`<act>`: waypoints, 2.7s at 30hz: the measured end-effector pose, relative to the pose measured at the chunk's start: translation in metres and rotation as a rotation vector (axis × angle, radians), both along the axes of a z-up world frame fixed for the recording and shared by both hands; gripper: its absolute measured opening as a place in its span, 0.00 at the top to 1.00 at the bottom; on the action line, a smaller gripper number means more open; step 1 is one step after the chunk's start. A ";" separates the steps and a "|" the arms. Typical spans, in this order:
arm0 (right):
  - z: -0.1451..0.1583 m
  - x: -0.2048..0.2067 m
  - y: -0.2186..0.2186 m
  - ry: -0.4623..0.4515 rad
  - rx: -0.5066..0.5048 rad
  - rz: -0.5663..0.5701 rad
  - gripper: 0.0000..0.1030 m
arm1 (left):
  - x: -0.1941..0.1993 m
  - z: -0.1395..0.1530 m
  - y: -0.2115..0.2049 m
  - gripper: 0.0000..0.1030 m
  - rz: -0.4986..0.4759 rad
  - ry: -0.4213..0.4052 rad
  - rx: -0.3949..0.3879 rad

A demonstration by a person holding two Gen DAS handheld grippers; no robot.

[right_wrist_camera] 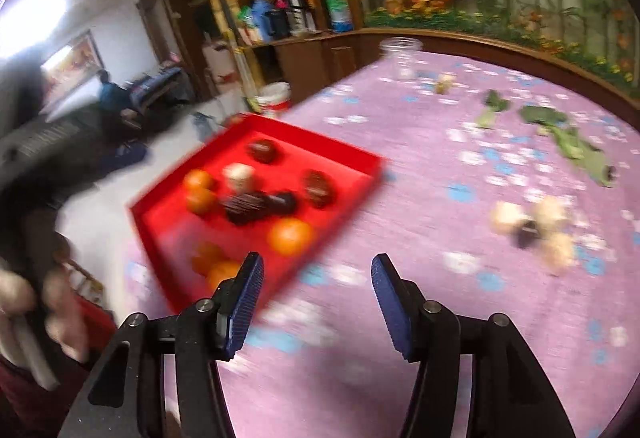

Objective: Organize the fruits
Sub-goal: 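Move both tools back toward the beige cakes on the table, then grasp a beige cake block with the left tool while the right tool grasps another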

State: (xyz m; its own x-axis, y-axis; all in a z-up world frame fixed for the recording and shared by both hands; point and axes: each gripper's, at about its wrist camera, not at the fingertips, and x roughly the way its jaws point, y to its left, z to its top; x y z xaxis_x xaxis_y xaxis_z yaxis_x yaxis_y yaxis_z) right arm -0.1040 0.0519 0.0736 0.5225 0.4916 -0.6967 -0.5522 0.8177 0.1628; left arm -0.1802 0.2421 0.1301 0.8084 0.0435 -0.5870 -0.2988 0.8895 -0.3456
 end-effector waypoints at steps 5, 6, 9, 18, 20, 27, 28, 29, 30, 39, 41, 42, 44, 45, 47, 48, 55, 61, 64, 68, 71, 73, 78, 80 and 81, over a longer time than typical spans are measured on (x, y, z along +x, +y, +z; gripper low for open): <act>0.011 0.013 -0.059 -0.020 -0.164 -0.147 0.40 | -0.004 0.013 -0.035 0.29 -0.074 0.007 -0.004; 0.012 0.017 -0.068 -0.007 -0.182 -0.177 0.40 | -0.005 0.014 -0.041 0.29 -0.087 0.014 0.001; 0.017 0.029 -0.097 0.035 -0.186 -0.277 0.40 | -0.013 0.015 -0.056 0.29 -0.126 0.032 0.000; 0.035 0.007 -0.123 0.017 0.144 -0.385 0.39 | -0.034 0.004 -0.073 0.29 -0.229 -0.021 -0.024; 0.030 0.002 -0.121 0.031 0.218 -0.384 0.38 | -0.047 0.004 -0.074 0.29 -0.240 -0.050 -0.024; 0.012 -0.021 -0.140 0.024 0.210 -0.387 0.38 | -0.075 0.003 -0.065 0.26 -0.239 -0.067 0.014; 0.010 -0.024 -0.149 0.021 0.181 -0.404 0.38 | -0.077 0.003 -0.064 0.25 -0.239 -0.068 0.022; 0.008 -0.024 -0.155 0.023 0.161 -0.416 0.38 | -0.077 0.003 -0.063 0.24 -0.238 -0.068 0.030; 0.006 -0.024 -0.163 0.032 0.134 -0.430 0.38 | -0.075 0.003 -0.061 0.23 -0.236 -0.066 0.035; 0.002 0.013 -0.198 0.062 0.095 -0.474 0.38 | -0.024 -0.009 -0.065 0.23 -0.269 -0.018 0.024; 0.000 0.024 -0.190 0.070 0.081 -0.455 0.38 | -0.009 -0.014 -0.071 0.23 -0.291 0.003 0.023; -0.001 0.032 -0.185 0.073 0.078 -0.440 0.38 | 0.000 -0.016 -0.074 0.23 -0.302 0.014 0.024; -0.004 0.044 -0.177 0.079 0.077 -0.415 0.38 | 0.019 -0.020 -0.079 0.23 -0.316 0.034 0.028; -0.005 0.051 -0.171 0.080 0.074 -0.400 0.38 | 0.027 -0.021 -0.081 0.23 -0.323 0.041 0.024; -0.009 0.064 -0.158 0.085 0.065 -0.368 0.38 | 0.045 -0.021 -0.085 0.23 -0.337 0.050 0.010; -0.012 0.073 -0.150 0.082 0.051 -0.353 0.38 | 0.052 -0.021 -0.086 0.23 -0.344 0.053 0.006; -0.034 0.101 -0.123 0.071 0.011 -0.289 0.44 | 0.108 -0.038 -0.105 0.23 -0.389 0.105 -0.068; -0.054 0.108 -0.119 0.078 0.011 -0.257 0.49 | 0.141 -0.060 -0.127 0.23 -0.406 0.156 -0.050; -0.051 0.108 -0.121 0.054 0.019 -0.247 0.60 | 0.158 -0.068 -0.136 0.23 -0.410 0.175 -0.049; -0.052 0.105 -0.125 0.061 0.038 -0.248 0.67 | 0.182 -0.075 -0.156 0.23 -0.438 0.189 -0.069; -0.049 0.102 -0.126 0.058 0.014 -0.263 0.67 | 0.193 -0.074 -0.172 0.23 -0.473 0.189 -0.025; -0.046 0.099 -0.130 0.042 -0.017 -0.293 0.67 | 0.199 -0.074 -0.186 0.23 -0.506 0.190 0.041; -0.037 0.101 -0.165 0.035 -0.005 -0.436 0.67 | 0.211 -0.080 -0.217 0.23 -0.595 0.196 0.226; -0.036 0.104 -0.178 0.056 0.031 -0.474 0.67 | 0.213 -0.086 -0.230 0.23 -0.646 0.201 0.286; -0.037 0.105 -0.185 0.064 0.045 -0.494 0.67 | 0.212 -0.088 -0.235 0.23 -0.667 0.201 0.303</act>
